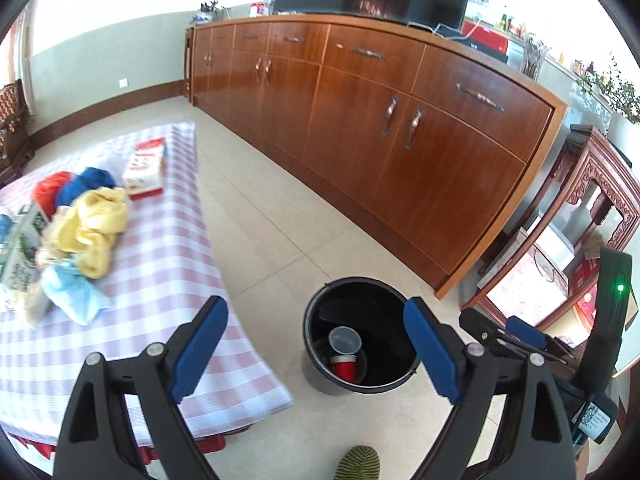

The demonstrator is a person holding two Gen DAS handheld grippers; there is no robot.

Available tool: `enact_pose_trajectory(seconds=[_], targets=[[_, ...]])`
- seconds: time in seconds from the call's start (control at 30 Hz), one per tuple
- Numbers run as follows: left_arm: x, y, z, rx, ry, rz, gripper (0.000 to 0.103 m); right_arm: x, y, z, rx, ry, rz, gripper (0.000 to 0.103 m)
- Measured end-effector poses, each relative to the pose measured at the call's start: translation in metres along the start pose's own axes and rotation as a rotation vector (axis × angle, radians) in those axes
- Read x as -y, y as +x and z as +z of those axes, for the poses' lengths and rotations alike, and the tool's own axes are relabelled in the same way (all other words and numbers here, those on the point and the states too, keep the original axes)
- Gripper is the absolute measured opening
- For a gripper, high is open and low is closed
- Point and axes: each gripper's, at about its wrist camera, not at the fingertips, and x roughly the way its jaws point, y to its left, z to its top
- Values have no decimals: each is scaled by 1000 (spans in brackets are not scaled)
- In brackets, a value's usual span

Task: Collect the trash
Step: 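Move both tools back toward the table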

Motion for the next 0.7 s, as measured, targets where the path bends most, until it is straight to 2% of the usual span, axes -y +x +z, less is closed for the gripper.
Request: enact_pose_trajectory(seconds=[0.17, 0.37, 0.7], targets=[[-36, -28, -1, 40, -38, 65, 91, -48, -17, -4, 44, -76, 72, 90], [-85, -57, -13, 73, -110, 142, 91, -104, -24, -12, 36, -145, 176, 91], [-167, -88, -31, 106, -219, 257, 91, -178, -26, -25, 22, -244, 268, 91]])
